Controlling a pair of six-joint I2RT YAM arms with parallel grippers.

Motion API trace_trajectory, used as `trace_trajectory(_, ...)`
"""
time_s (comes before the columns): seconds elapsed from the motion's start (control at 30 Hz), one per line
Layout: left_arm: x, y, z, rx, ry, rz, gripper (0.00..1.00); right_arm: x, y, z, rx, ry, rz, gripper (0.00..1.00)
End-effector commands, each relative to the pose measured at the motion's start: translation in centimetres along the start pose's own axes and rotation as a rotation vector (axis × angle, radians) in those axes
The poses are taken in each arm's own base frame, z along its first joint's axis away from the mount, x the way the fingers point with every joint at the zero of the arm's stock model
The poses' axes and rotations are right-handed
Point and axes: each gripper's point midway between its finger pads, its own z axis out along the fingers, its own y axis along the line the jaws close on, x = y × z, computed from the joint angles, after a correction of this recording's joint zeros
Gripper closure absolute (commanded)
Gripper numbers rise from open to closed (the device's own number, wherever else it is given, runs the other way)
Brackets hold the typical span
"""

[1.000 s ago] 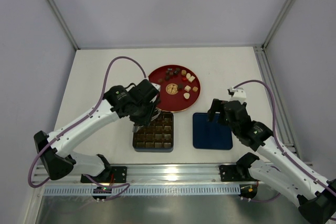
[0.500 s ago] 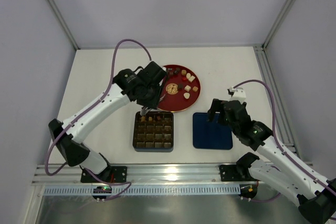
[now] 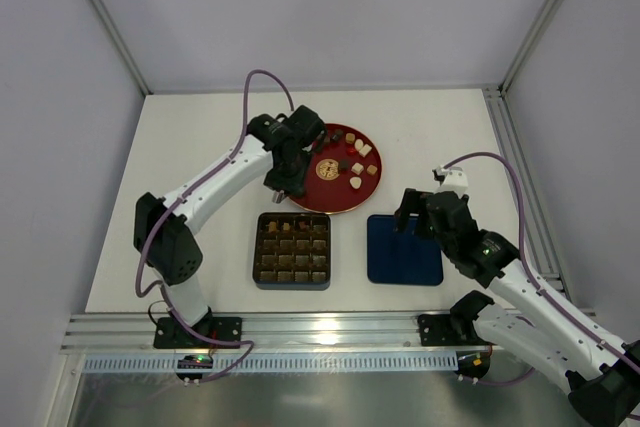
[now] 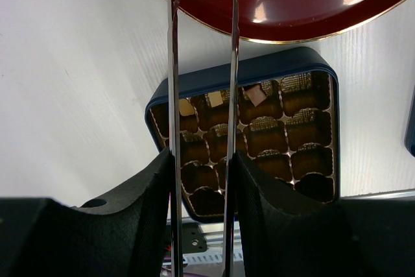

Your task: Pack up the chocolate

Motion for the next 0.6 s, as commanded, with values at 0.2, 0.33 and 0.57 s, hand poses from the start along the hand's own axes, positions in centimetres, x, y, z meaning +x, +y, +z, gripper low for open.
trace_trajectory(0.2,-0.8,-0.8,-0.1,0.046,-0.035,0.017,0.59,-1.2,0.7,0.0,-0.027,-0.045,0.004,0.00)
trace_trajectory(0.33,-0.6,-0.6,0.2,0.034,-0.028,0.020,0.59,-1.0,0.6,0.0,-0.024,-0.041,0.004,0.00)
trace_trajectory(0.57,-0.2,-0.7,0.7,0.037,-0.016,0.027,0.60,-0.9,0.6,0.0,-0.026,-0.040,0.007,0.00)
